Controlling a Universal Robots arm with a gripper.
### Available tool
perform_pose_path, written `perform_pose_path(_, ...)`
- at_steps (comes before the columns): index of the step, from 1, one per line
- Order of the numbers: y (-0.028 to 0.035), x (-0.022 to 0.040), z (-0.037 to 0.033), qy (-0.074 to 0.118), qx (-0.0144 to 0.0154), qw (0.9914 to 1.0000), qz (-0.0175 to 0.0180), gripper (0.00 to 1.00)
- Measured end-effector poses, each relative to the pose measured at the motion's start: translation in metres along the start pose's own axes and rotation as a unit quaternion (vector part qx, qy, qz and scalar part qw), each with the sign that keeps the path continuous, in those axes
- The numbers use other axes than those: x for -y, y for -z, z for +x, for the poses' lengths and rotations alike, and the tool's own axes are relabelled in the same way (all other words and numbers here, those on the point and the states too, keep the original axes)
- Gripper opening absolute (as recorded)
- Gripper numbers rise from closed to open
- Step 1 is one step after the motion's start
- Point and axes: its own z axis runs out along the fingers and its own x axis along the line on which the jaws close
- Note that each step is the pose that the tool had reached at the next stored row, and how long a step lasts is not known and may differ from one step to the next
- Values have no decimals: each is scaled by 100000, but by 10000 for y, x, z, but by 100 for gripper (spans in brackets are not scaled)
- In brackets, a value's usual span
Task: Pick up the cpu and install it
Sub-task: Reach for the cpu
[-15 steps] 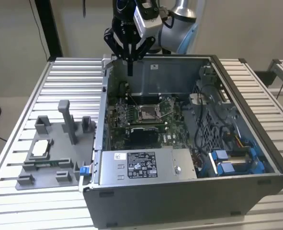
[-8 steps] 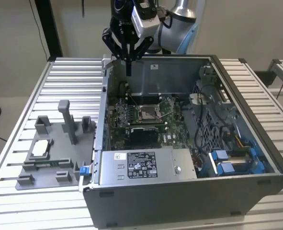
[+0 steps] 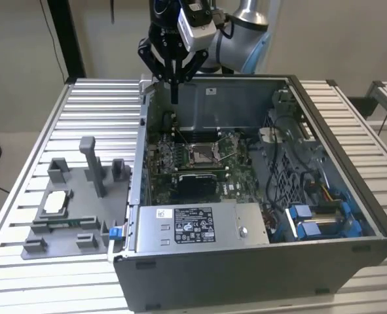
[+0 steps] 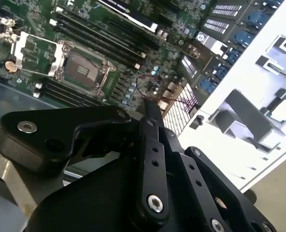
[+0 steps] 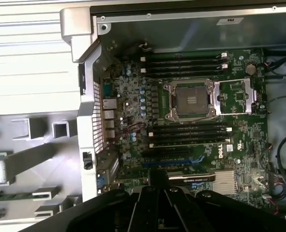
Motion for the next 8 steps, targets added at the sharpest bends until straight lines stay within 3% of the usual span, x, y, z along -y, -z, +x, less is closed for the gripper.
perform_pose_path(8, 2, 7, 72, 3, 1, 100000, 0, 0)
